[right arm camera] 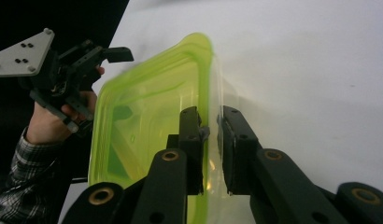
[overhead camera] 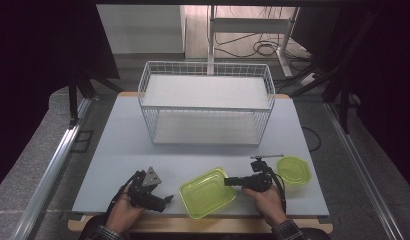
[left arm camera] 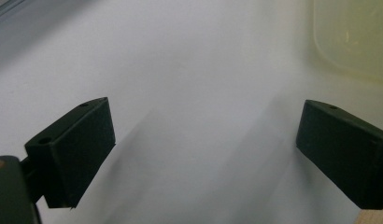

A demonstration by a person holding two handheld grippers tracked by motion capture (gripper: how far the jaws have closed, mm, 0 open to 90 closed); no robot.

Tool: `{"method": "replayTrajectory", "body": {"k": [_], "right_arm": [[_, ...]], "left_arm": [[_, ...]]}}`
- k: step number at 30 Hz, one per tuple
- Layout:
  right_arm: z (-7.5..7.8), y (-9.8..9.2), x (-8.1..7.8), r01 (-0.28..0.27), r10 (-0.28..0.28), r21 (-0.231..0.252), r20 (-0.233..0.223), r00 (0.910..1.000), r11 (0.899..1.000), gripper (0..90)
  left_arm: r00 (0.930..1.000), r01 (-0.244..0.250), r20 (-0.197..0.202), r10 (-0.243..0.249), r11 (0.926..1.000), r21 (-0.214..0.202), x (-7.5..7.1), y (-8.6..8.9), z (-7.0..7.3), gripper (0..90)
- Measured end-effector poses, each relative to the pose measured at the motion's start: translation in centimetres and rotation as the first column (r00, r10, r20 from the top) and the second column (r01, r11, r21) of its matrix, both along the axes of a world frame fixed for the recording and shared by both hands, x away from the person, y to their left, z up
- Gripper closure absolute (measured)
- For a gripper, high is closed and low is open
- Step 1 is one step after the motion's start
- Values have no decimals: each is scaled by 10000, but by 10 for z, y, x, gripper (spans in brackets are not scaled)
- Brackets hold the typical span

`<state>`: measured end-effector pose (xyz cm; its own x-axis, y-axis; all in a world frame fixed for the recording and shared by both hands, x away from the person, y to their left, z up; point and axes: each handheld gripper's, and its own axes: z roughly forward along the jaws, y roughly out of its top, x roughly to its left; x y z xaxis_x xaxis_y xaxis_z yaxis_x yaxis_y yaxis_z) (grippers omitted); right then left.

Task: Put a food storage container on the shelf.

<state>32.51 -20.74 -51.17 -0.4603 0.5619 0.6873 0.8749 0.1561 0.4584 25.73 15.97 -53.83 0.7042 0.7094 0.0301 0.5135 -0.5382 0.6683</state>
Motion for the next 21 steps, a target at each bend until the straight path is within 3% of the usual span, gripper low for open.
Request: {"method": "replayTrajectory", "body": {"k": [9, 11, 21], "right_arm": [[2, -4, 1, 161, -162, 260, 45, 9999, 9995, 800], [7, -7, 2, 254, -255, 559, 24, 9997, 9981, 799], [27, -16, 11, 597, -653, 1159, 455, 9968, 9915, 799]], "left_arm": [[10000, -26, 22, 26, 10000, -44, 0, 2, 1, 46], [10000, -83, 32, 83, 10000, -53, 0, 3, 1, 46], [9999, -112, 73, 113, 9999, -100, 1, 3, 1, 46]]}}
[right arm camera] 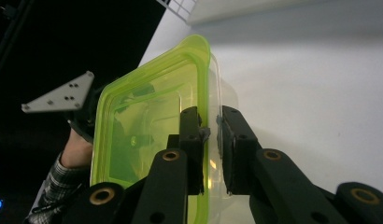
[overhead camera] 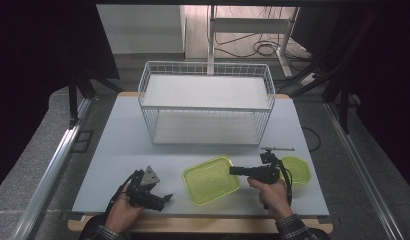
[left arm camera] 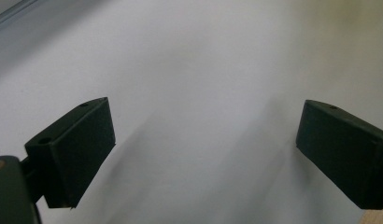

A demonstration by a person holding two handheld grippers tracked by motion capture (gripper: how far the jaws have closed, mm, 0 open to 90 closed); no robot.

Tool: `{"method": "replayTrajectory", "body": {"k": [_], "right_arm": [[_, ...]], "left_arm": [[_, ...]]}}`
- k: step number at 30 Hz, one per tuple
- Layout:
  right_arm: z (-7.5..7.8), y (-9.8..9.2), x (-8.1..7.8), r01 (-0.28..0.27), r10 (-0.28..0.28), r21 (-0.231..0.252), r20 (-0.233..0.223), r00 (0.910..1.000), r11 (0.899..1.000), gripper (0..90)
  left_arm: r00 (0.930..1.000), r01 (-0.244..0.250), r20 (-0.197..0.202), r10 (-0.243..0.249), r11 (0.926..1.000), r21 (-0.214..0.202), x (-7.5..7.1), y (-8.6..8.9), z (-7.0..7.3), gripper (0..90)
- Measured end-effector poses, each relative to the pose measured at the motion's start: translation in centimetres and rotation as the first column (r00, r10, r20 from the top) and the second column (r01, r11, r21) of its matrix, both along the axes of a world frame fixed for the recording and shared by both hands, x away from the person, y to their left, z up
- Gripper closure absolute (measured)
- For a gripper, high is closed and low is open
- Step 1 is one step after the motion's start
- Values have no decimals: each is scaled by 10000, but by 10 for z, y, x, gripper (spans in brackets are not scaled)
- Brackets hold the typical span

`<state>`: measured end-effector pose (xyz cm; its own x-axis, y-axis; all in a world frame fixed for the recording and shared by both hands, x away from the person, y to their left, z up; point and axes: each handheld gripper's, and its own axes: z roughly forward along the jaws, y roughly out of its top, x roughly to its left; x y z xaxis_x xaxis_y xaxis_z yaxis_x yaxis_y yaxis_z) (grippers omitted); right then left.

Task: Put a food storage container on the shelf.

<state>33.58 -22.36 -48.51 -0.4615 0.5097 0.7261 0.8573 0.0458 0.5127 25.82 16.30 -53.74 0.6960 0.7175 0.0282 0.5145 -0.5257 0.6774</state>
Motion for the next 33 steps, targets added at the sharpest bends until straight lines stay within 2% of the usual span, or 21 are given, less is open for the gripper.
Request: {"method": "replayTrajectory", "body": {"k": [3, 7, 16, 21, 27, 33], "right_arm": [[5, 0, 2, 35, -35, 16, 115, 9999, 10000, 799], [20, 0, 9, 134, -128, -104, 564, 9983, 9999, 799], [41, 4, 19, 147, -153, 64, 1088, 9939, 9999, 799], [52, 6, 23, 175, -187, 106, 1236, 9922, 9998, 799], [66, 4, 33, 305, -355, 400, 1318, 9906, 9987, 799], [87, 1, 41, 453, -553, 636, 1643, 9849, 9969, 799]], "left_arm": [[10000, 22, -7, -22, 10000, 24, 0, 0, 0, 46], [10000, 71, -45, -70, 10000, 66, 0, -1, -1, 46], [10000, 65, -37, -65, 10000, 64, 0, -1, 0, 46], [10000, 6, -3, -6, 10000, 43, 0, -1, 0, 43], [10000, 15, -10, -15, 10000, 29, 0, -1, 0, 43], [10000, 20, 5, -20, 10000, 23, 0, -1, 0, 43]]}}
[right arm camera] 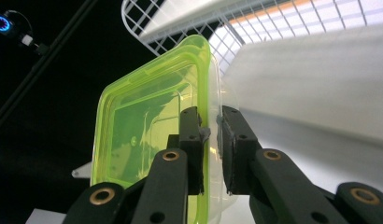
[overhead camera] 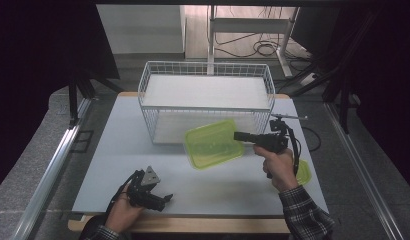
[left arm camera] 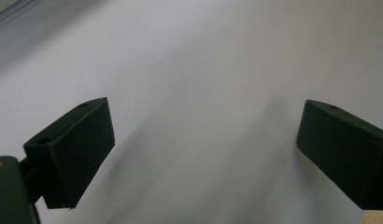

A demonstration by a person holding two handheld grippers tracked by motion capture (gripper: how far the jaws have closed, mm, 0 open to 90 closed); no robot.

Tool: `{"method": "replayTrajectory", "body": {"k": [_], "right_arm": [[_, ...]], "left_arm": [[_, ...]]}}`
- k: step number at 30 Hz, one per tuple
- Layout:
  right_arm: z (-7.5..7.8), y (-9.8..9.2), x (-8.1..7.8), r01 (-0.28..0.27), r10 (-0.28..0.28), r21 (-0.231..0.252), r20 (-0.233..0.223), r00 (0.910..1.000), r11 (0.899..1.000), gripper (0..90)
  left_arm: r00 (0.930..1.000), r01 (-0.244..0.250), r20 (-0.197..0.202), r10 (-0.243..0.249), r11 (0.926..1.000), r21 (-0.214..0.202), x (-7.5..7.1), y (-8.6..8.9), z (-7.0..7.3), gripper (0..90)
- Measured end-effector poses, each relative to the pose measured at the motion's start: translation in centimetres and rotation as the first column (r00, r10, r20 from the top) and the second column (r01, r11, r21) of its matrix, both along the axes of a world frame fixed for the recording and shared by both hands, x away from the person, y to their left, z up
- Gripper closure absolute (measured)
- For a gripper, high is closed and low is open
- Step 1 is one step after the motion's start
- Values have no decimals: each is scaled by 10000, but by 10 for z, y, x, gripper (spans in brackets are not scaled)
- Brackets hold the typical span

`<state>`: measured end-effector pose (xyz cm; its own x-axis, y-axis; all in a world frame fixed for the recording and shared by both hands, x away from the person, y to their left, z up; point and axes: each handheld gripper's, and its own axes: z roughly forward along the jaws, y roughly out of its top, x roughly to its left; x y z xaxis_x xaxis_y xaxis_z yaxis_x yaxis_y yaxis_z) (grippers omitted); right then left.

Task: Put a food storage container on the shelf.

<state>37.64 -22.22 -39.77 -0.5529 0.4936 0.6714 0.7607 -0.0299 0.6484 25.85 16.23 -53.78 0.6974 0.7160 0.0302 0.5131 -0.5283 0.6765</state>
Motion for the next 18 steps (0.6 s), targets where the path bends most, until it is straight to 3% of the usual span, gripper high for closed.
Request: {"method": "replayTrajectory", "body": {"k": [9, 18], "right_arm": [[25, 3, 10, 127, -129, 48, 472, 9988, 9999, 799], [40, 8, 21, 306, -319, 214, 608, 9976, 9993, 799]], "left_arm": [[10000, 2, 9, -3, 10000, 7, 0, 0, 0, 43], [10000, 11, 7, -11, 10000, -13, 0, 1, 0, 42]]}}
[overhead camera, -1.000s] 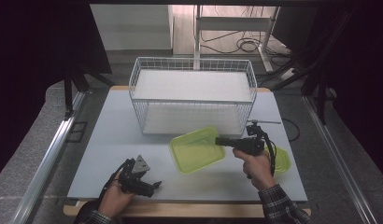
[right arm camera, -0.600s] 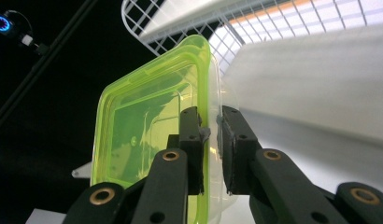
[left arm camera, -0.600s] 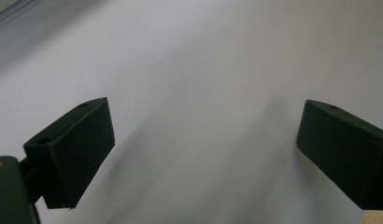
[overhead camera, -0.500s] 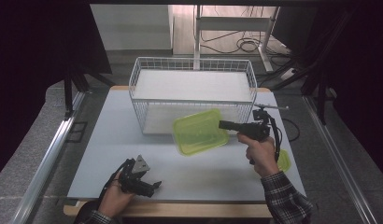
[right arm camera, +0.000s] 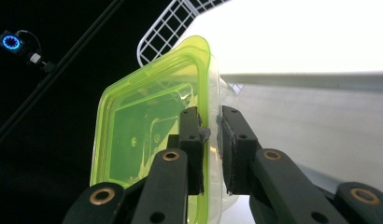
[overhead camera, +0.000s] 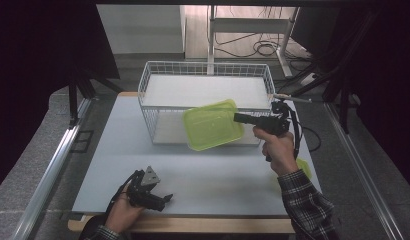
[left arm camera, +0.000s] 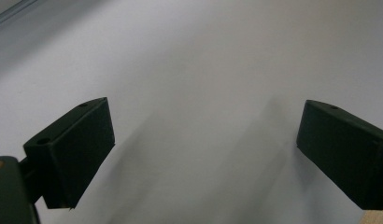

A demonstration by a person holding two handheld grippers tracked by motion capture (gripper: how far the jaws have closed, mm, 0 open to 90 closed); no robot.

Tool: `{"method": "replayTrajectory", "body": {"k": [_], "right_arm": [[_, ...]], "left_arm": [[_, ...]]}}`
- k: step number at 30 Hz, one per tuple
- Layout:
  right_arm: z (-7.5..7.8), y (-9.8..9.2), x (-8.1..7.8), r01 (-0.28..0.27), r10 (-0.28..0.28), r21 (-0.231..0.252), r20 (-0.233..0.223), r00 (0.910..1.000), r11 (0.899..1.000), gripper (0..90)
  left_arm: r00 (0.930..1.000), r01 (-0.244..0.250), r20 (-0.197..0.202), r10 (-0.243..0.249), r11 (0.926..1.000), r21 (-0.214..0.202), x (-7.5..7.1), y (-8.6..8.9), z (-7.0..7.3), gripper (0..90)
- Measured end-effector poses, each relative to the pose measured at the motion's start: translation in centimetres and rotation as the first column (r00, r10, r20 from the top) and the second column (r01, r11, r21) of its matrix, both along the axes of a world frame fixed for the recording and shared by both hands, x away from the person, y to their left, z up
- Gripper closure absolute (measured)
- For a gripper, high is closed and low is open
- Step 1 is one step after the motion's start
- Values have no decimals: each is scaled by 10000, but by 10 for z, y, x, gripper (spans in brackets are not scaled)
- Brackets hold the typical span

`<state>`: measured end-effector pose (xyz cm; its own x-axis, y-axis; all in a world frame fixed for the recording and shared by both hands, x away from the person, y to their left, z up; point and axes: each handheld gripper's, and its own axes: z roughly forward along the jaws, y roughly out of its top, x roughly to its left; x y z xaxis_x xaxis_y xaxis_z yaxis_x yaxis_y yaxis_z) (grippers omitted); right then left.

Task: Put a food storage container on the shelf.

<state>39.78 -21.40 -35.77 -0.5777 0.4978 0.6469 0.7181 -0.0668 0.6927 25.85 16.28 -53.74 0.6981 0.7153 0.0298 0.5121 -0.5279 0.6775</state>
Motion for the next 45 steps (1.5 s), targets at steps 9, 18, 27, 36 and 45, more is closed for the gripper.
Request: {"method": "replayTrajectory", "body": {"k": [9, 18, 27, 36, 45], "right_arm": [[20, 6, 12, 316, -309, -166, 434, 9986, 9994, 799], [30, 10, 28, 744, -731, -211, 544, 9958, 9970, 799], [42, 19, 40, 1066, -1034, -391, 778, 9916, 9935, 799], [49, 25, 54, 1492, -1436, -575, 913, 9854, 9871, 799], [51, 27, 67, 2009, -1931, -788, 967, 9764, 9764, 798]], "left_arm": [[10000, 16, 0, -16, 10000, -6, 0, 0, 0, 42], [10000, 7, 10, -7, 10000, -5, 0, 0, 1, 44], [10000, 31, 24, -31, 10000, 43, -1, 0, 0, 44], [10000, 33, -44, -33, 10000, 63, -1, 0, 0, 46], [10000, 57, -59, -57, 10000, 55, -1, -1, 0, 46]]}}
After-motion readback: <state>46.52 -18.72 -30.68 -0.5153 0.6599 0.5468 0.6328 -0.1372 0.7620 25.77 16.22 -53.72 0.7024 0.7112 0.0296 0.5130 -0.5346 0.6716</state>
